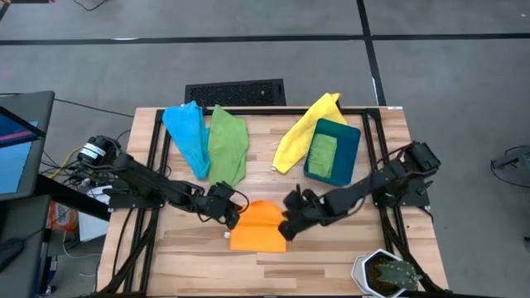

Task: Fold microfiber towels
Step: Fold the orange microfiber cloth

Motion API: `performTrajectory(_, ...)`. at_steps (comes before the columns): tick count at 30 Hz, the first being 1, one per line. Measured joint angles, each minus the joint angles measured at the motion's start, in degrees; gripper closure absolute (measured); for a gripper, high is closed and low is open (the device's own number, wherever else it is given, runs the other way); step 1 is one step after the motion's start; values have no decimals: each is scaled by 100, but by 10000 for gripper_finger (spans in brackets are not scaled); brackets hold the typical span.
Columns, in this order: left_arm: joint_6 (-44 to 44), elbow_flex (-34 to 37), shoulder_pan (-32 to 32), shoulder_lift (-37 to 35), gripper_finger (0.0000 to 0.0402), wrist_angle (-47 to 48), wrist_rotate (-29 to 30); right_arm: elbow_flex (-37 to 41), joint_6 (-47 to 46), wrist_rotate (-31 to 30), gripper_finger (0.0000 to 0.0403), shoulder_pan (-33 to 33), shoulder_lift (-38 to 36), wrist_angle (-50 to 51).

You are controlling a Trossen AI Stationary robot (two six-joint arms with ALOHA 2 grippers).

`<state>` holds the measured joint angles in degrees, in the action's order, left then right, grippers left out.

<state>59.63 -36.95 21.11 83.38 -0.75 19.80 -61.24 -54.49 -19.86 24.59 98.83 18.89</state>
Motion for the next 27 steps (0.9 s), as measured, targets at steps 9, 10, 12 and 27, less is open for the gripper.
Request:
performTrajectory(9,36,-182,608,-31,401,28,-159,-178,367,17,397,545,-14,-179)
performTrajectory(10,33,-198,672,-31,401,34,-159,-176,384,16,397,588,-13,-175)
performTrajectory(12,29,-229,804,-31,401,47,-159,-176,454,14,397,665,-14,-183)
performTrajectory(27,239,-238,1262,12,401,343,-102,-173,828,262,397,1026,532,-870)
